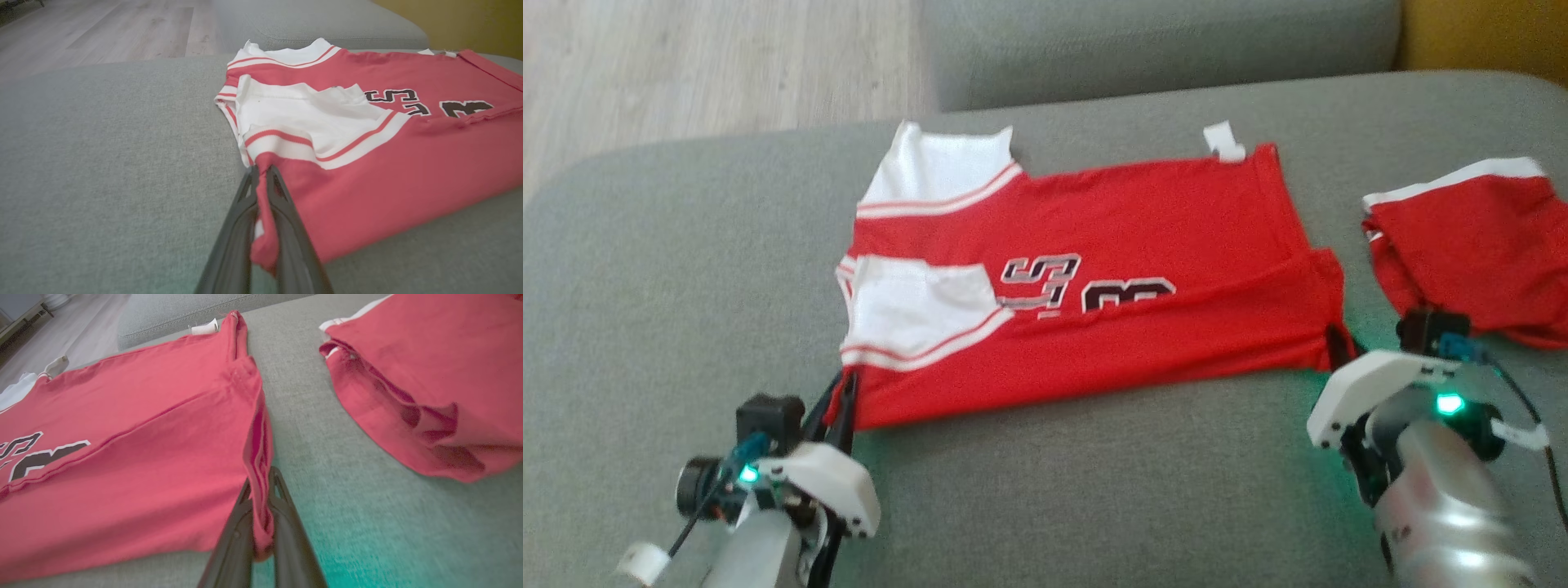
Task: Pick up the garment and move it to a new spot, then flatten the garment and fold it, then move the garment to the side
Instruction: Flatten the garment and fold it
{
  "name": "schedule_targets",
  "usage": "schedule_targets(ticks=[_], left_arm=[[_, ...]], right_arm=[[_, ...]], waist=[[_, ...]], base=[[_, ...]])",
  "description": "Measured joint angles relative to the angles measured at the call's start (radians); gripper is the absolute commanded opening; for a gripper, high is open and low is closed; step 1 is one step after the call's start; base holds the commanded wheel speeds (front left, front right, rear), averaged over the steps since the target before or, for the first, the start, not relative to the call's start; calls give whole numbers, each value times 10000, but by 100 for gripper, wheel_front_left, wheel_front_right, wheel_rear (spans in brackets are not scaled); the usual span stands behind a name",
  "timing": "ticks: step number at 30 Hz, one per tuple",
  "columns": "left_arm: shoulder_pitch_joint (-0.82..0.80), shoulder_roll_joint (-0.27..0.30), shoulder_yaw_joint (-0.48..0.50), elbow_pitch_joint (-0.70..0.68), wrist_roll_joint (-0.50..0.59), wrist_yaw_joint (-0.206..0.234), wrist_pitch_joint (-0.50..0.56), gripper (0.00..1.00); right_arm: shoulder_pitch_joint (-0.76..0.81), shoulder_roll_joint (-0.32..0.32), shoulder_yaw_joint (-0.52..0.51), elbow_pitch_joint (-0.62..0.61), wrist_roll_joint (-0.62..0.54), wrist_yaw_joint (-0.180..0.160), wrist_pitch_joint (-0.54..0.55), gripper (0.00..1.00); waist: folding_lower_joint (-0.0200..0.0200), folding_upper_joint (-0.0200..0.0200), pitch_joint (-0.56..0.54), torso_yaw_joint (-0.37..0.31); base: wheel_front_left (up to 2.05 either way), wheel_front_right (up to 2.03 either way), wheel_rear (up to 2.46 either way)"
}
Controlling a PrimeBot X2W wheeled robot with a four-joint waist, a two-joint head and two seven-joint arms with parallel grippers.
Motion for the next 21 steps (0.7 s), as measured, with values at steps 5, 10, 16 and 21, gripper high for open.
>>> schedule_targets(ticks=[5,10,16,21], left_arm=[[761,334,-56,-894,-140,-42,523,0],[1076,458,-58,-1733,-251,23,874,0],[1458,466,-40,-2324,-479,194,846,0],[1456,518,-104,-2247,-479,257,865,0]], right_arm=[[824,15,407,-867,495,0,529,0],[1464,52,380,-1829,619,0,905,0],[2499,69,449,-2951,1012,0,1356,0],[2796,82,591,-3680,1296,0,1271,48]], waist=[[0,0,-387,-185],[0,0,-538,-231],[1,0,-506,-220],[2,0,-392,-286]], base=[[0,0,0],[0,0,0],[0,0,0],[0,0,0]])
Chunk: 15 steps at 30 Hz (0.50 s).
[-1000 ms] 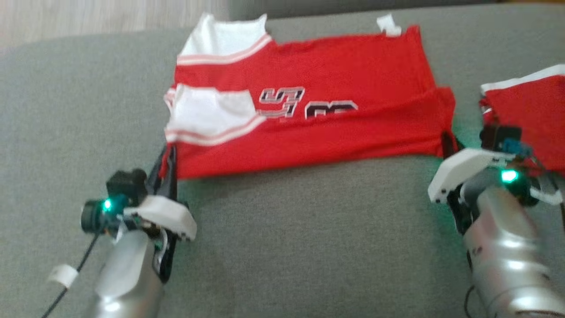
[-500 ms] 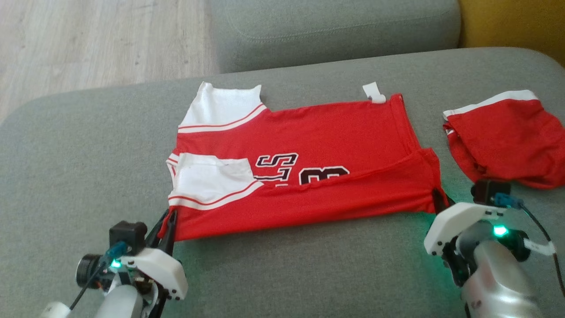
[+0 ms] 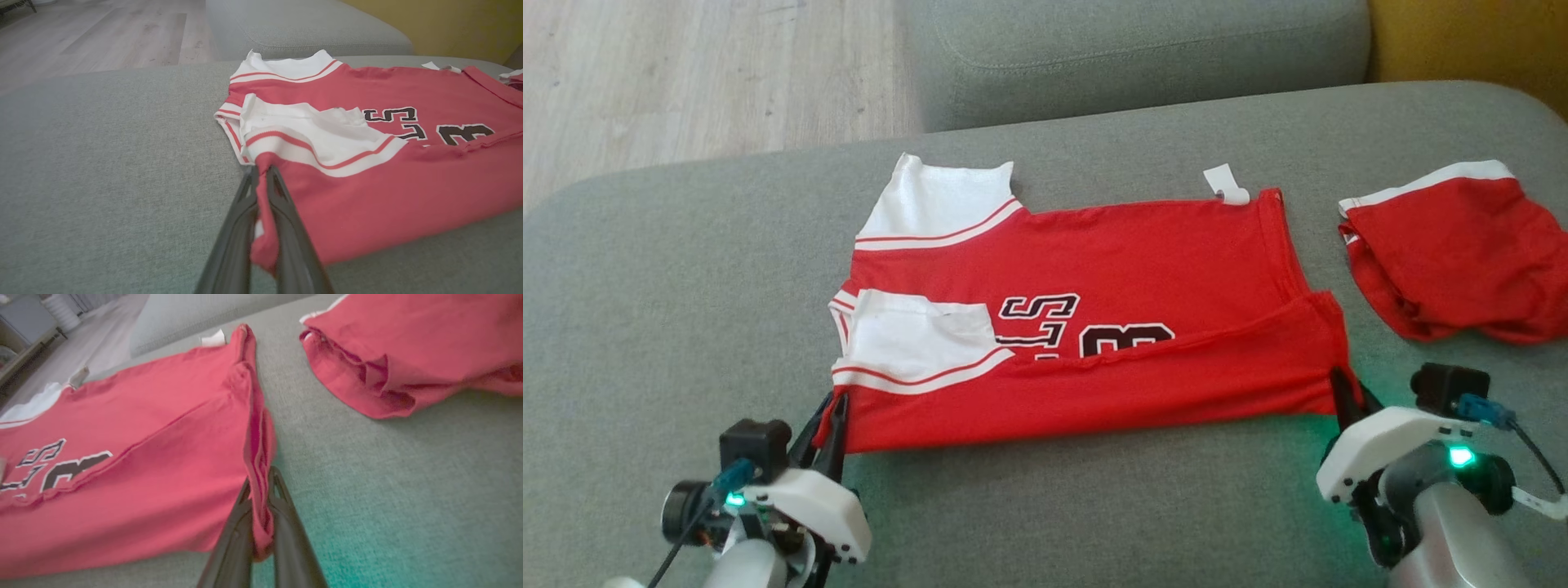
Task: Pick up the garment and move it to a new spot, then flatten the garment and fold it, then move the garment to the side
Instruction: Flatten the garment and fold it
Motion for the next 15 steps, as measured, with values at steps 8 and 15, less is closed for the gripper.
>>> schedule_targets(ticks=[8,15], left_arm=[[-164,-79,263,-251,77,541,-1695,100],[-1167,-370,606,-1749,173,263,-2320,100]], right_arm=[[232,0,617,-1760,529,0,-2366,100],[319,-4,1104,-3279,366,0,-3306,100]], waist=[[0,0,347,-62],[1,0,862,-173]], base=[[0,0,0],[0,0,0]])
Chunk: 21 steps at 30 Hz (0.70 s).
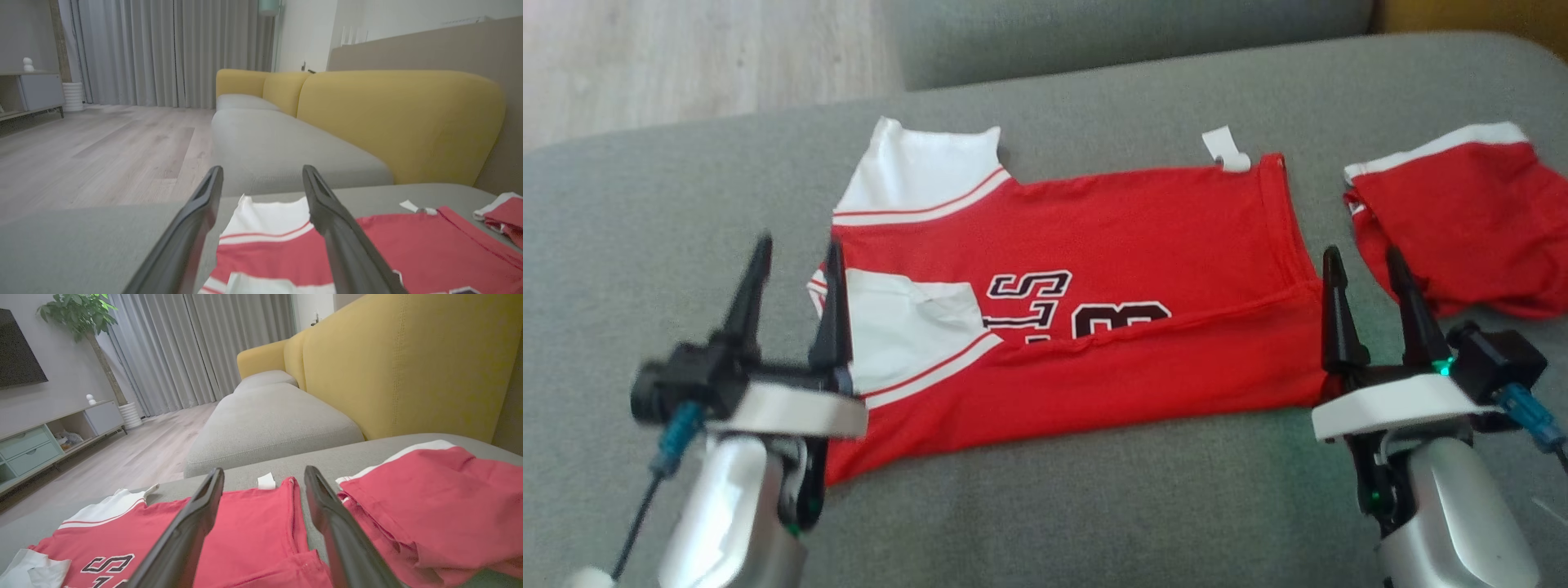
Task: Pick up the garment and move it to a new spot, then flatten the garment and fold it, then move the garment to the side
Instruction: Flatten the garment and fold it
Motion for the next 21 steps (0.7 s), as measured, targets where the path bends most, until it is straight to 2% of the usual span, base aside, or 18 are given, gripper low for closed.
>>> schedule_targets(ticks=[4,6,8,10,15,18,21], left_arm=[[-532,-12,96,-387,301,-265,-58,100],[-982,128,-2,-12,466,-376,-29,100],[-1690,376,-119,491,468,-537,456,100],[-2611,773,-144,932,453,-642,1024,100],[-4684,2188,-702,1927,207,-796,2742,100],[-5435,2909,-1319,2474,-374,-869,3695,100],[-5954,3398,-1848,2976,-1110,-867,4521,100]], right_arm=[[-5,0,159,-614,19,0,-27,100],[-33,0,213,-880,29,0,-27,100],[-73,0,318,-1145,100,0,-29,100],[-173,-2,523,-1317,228,0,-27,100],[-631,-4,1151,-2161,573,0,-29,100],[-853,-2,1415,-2510,790,0,-31,100],[-886,-8,1590,-2692,943,0,-75,100]], waist=[[0,0,444,-170],[1,0,691,-299],[1,0,973,-458],[2,0,1270,-661],[2,0,2074,-1218],[2,0,2555,-1569],[3,0,3015,-1898]], base=[[0,0,0],[0,0,0],[0,0,0],[0,0,0],[0,0,0],[0,0,0],[0,0,0]])
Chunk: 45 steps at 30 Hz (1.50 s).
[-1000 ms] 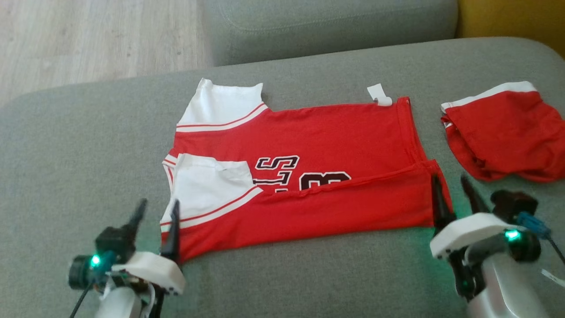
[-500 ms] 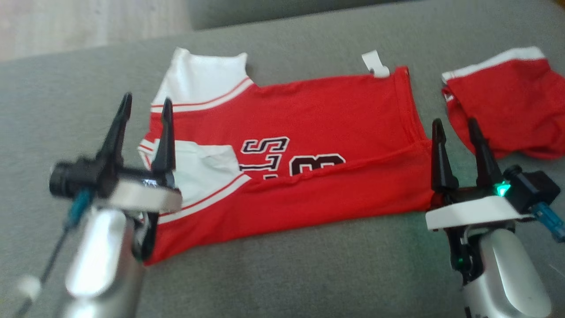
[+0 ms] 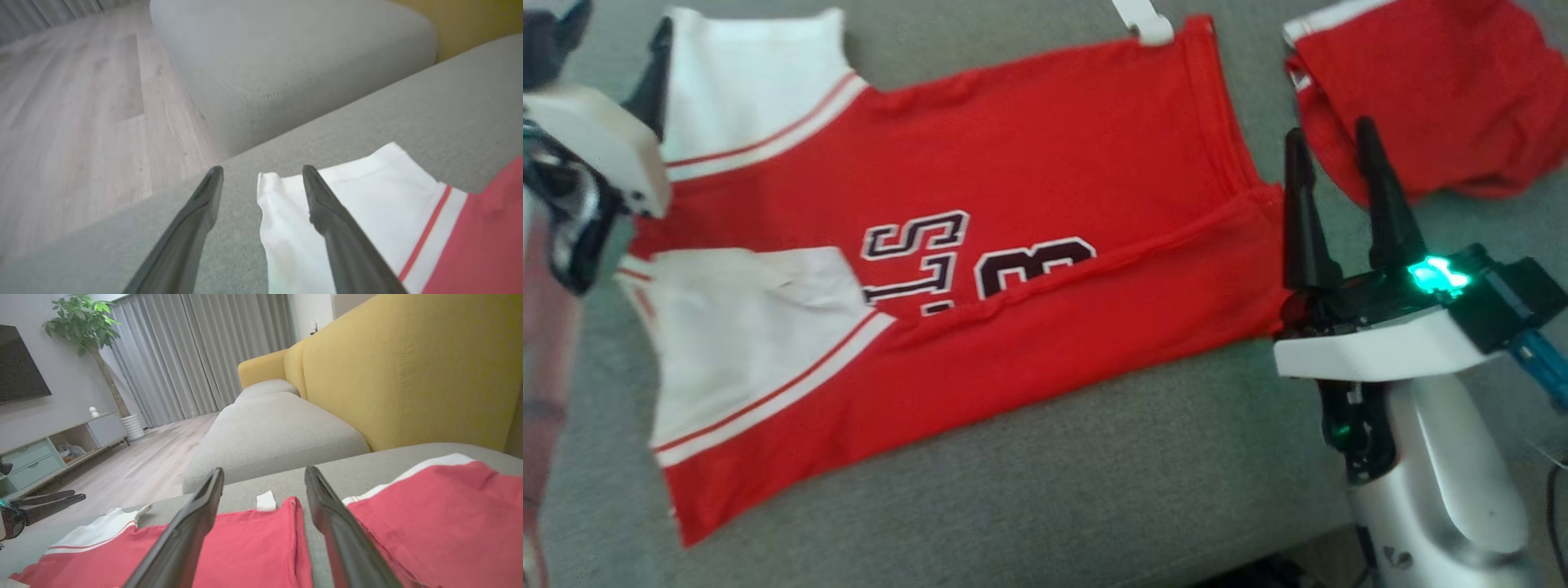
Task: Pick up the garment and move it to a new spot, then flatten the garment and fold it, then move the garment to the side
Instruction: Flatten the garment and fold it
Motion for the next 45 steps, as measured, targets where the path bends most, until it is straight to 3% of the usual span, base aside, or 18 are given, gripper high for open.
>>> schedule_targets(ticks=[8,17,18,19,20,25,33,39,45], left_arm=[[-834,761,-683,1089,-1045,-2,619,100],[-1512,815,-980,1996,-1377,-2,924,100],[-1572,811,-1022,2057,-1507,-2,1051,68],[-1609,809,-1093,2067,-1613,-2,1137,21],[-1624,788,-1158,2063,-1733,-2,1206,0],[-1584,604,-1616,1979,-2188,-2,1116,0],[-1140,-8,-2330,963,-2280,-2,-846,0],[-568,-167,-2637,-384,-2136,4,-2021,0],[709,-219,-3041,-2094,-2132,213,-2163,0]], right_arm=[[-48,2,326,-113,228,0,0,100],[-190,2,357,-111,230,0,0,100],[-190,2,353,-109,230,0,0,100],[-190,2,339,-105,230,0,0,100],[-190,2,313,-92,230,0,0,100],[-192,2,-4,130,163,0,0,100],[-477,-2,-819,757,-1770,0,86,100],[-1239,-389,-1325,1250,-2322,0,2061,100],[-2395,-1091,-1576,2240,-2213,0,4125,100]], waist=[[-1,0,872,-720],[-5,0,1071,-979],[-4,0,1073,-979],[-4,0,1074,-972],[-4,0,1070,-959],[-4,0,896,-771],[-4,0,284,46],[-5,0,-185,1013],[-5,0,-502,1965]], base=[[0,0,0],[0,0,0],[0,0,0],[0,0,0],[0,0,0],[0,0,0],[0,0,0],[0,0,0],[0,0,0]])
